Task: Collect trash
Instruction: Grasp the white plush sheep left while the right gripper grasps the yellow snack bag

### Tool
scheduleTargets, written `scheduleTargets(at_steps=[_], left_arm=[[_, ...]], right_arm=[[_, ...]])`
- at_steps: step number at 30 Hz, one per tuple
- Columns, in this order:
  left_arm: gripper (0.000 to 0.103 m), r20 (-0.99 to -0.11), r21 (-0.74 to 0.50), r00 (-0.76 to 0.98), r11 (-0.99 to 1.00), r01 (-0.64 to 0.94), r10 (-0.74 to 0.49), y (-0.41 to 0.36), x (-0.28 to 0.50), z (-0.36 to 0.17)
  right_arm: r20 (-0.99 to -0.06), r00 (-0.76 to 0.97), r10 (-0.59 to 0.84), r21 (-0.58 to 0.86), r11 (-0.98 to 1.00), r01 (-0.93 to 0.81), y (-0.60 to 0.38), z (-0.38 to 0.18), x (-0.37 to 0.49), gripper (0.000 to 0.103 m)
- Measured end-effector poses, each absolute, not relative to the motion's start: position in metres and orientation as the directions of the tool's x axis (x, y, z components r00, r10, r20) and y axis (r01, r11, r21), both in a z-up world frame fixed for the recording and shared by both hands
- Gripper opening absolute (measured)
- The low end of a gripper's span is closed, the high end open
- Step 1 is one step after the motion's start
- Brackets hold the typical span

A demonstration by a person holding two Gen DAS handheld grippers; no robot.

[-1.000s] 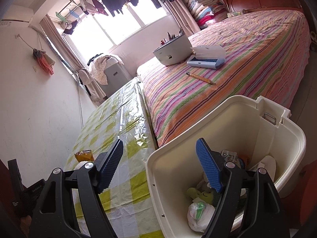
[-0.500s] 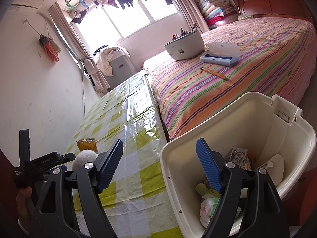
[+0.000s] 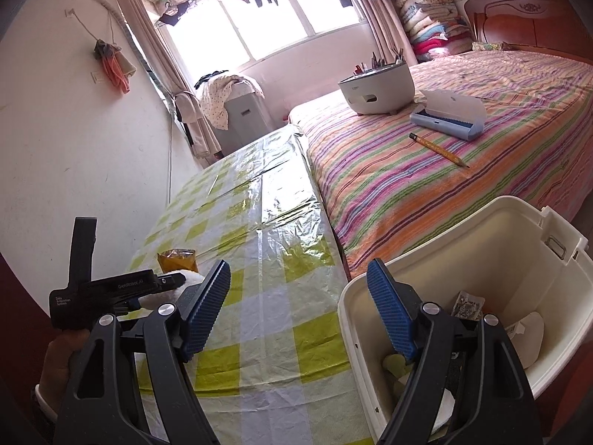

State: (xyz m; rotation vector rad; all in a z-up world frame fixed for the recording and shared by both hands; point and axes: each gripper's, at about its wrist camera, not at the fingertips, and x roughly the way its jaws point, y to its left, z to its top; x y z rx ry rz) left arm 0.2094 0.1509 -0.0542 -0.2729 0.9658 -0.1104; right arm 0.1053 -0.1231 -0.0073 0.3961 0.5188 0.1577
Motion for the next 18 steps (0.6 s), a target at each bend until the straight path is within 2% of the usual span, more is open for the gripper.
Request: scheduleTargets(at_steps=[2, 5, 8, 10, 15, 18], left_arm=[[0.051, -0.790, -0.295, 0.571, 0.955, -0.035, -0.223, 0.154, 0.207, -0.053], [0.045, -0.778, -0.275, 0.599, 0.960, -0.059, -0.187, 0.159, 0.202, -0.047], [0.045, -0.771, -0.231, 0.625, 0.969, -0.091, -0.125, 0.171, 0.196, -0.039], [0.044, -0.766, -0.243, 0.630, 0.964, -0.104, -0.125, 0.182, 0.191, -0.036], [0.045, -0.745, -0.235, 0.663, 0.960, -0.153, -0.077, 0.207, 0.177, -0.025], [0.045, -0.723, -0.247, 0.690, 0.950, -0.191, -0.049, 0.224, 0.167, -0.018]], right_arm=[[-0.440, 0.861, 0.254, 0.387, 0.919, -0.074, -0.115, 0.002, 0.111, 0.075], [-0.425, 0.860, 0.282, 0.352, 0.927, -0.130, -0.098, 0.018, 0.124, 0.075], [-0.427, 0.841, 0.332, 0.319, 0.926, -0.203, -0.076, 0.029, 0.141, 0.075], [-0.434, 0.825, 0.363, 0.305, 0.921, -0.244, -0.060, 0.033, 0.152, 0.075], [-0.526, 0.709, 0.469, 0.291, 0.883, -0.368, -0.009, 0.023, 0.189, 0.075], [-0.579, 0.654, 0.488, 0.232, 0.867, -0.441, 0.027, 0.015, 0.205, 0.076]])
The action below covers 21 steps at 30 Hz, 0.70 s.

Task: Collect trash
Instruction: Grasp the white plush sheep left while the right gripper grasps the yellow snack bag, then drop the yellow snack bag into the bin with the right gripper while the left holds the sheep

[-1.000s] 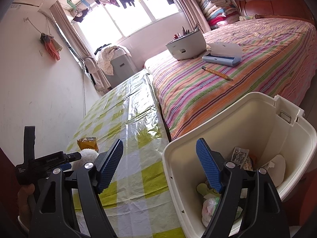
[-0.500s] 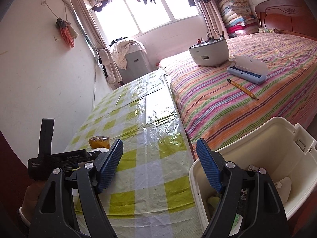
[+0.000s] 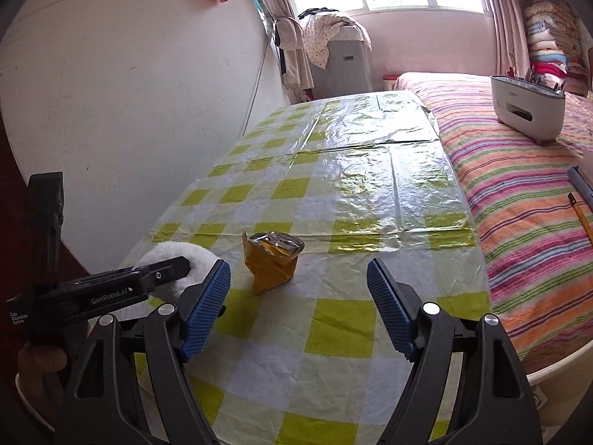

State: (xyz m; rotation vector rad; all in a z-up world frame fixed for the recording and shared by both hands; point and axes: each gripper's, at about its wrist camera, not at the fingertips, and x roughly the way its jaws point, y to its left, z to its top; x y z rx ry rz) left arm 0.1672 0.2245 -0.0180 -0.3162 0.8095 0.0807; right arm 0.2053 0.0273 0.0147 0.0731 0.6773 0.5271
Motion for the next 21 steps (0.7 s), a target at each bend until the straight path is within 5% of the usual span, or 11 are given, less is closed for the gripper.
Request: scheduleTargets(at_steps=[13, 15, 17, 21], left_arm=[[0.045, -0.681, -0.248, 0.731, 0.932, -0.266, 0.027, 0.257, 0.150, -0.002], [0.045, -0.683, -0.244, 0.730, 0.933, -0.265, 0.028, 0.257, 0.150, -0.001], [0.045, -0.679, -0.244, 0.734, 0.933, -0.264, 0.030, 0.256, 0.148, 0.000], [0.045, -0.668, -0.239, 0.744, 0.940, -0.243, 0.022, 0.249, 0.144, 0.003]], right_arm=[[-0.764, 0.488, 0.422, 0.186, 0.868, -0.460, 0.114, -0.039, 0.278, 0.081], [-0.780, 0.464, 0.419, 0.202, 0.872, -0.447, 0.115, -0.046, 0.285, 0.049], [-0.777, 0.472, 0.417, 0.196, 0.872, -0.448, 0.115, -0.046, 0.283, 0.040], [-0.734, 0.525, 0.431, 0.170, 0.865, -0.473, 0.103, -0.035, 0.258, 0.039]])
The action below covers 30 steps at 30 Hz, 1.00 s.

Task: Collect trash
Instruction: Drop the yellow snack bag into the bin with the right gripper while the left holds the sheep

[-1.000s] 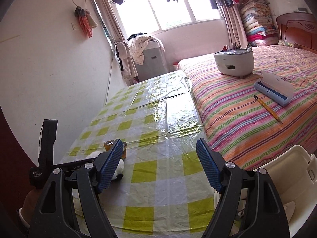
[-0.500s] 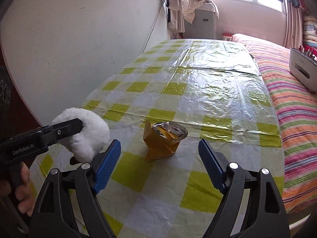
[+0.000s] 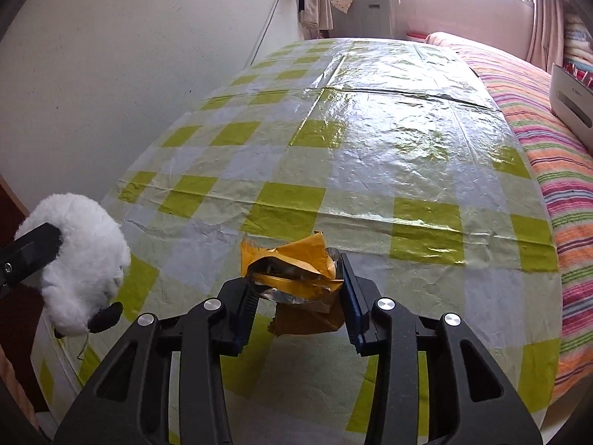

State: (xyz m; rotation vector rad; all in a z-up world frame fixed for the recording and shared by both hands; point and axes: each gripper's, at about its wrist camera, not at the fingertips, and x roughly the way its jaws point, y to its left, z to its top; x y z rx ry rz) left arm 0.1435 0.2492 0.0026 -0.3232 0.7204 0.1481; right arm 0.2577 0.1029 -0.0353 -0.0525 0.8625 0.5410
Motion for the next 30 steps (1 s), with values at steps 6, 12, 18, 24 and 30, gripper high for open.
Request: scheduleTargets(at_steps=[6, 12, 18, 24, 30], left_arm=[[0.045, -0.636, -0.236, 0.772, 0.955, -0.181, -0.011, 0.225, 0.130, 0.008], [0.045, -0.613, -0.227, 0.787, 0.969, -0.095, -0.067, 0.189, 0.116, 0.011], [0.045, -0.614, -0.242, 0.778, 0.970, -0.024, -0.134, 0.159, 0.103, 0.009], [0.045, -0.600, -0.237, 0.780, 0.971, 0.037, -0.176, 0.120, 0.089, 0.013], [0.045, -0.604, -0.230, 0.766, 0.968, 0.096, -0.220, 0.081, 0.080, 0.016]], right_arm=[[-0.670, 0.570, 0.476, 0.231, 0.863, -0.449, 0.053, -0.016, 0.212, 0.039], [-0.626, 0.635, 0.454, 0.253, 0.887, -0.386, -0.001, -0.010, 0.162, 0.039], [-0.541, 0.740, 0.400, 0.256, 0.916, -0.307, -0.048, -0.002, 0.122, 0.039], [-0.473, 0.812, 0.342, 0.274, 0.933, -0.233, -0.090, 0.002, 0.093, 0.039], [-0.456, 0.846, 0.278, 0.307, 0.941, -0.143, -0.129, -0.001, 0.078, 0.039]])
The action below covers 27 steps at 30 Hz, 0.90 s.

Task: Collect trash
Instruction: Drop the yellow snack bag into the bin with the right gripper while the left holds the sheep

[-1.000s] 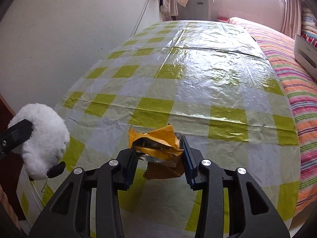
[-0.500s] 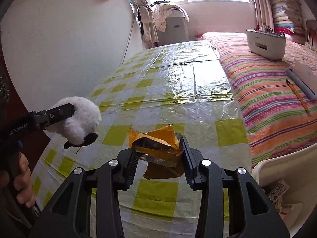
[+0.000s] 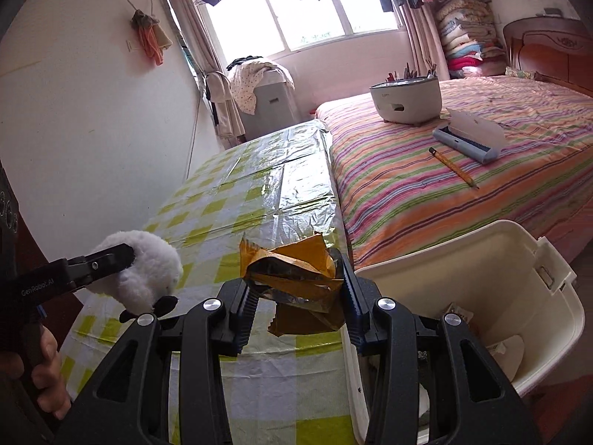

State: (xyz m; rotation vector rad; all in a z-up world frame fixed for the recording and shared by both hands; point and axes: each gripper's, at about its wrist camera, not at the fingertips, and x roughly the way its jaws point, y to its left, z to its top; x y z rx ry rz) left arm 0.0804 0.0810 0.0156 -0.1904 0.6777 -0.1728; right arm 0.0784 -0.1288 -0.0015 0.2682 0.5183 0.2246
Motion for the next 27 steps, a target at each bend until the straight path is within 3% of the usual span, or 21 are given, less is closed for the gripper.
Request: scheduleTargets(at_steps=[12, 27], left_arm=[[0.045, -0.608, -0.207, 0.742, 0.959, 0.196, -0.282, 0.020, 0.075, 0.025], [0.045, -0.627, -0.196, 0.708, 0.946, 0.259, -0.324, -0.022, 0.079, 0.025]], right_arm=[[-0.465, 0.880, 0.096, 0.304, 0.951, 0.057, -0.191, -0.008, 0.068, 0.040], [-0.481, 0.873, 0.073, 0.365, 0.923, 0.124, -0.218, -0.014, 0.075, 0.043]])
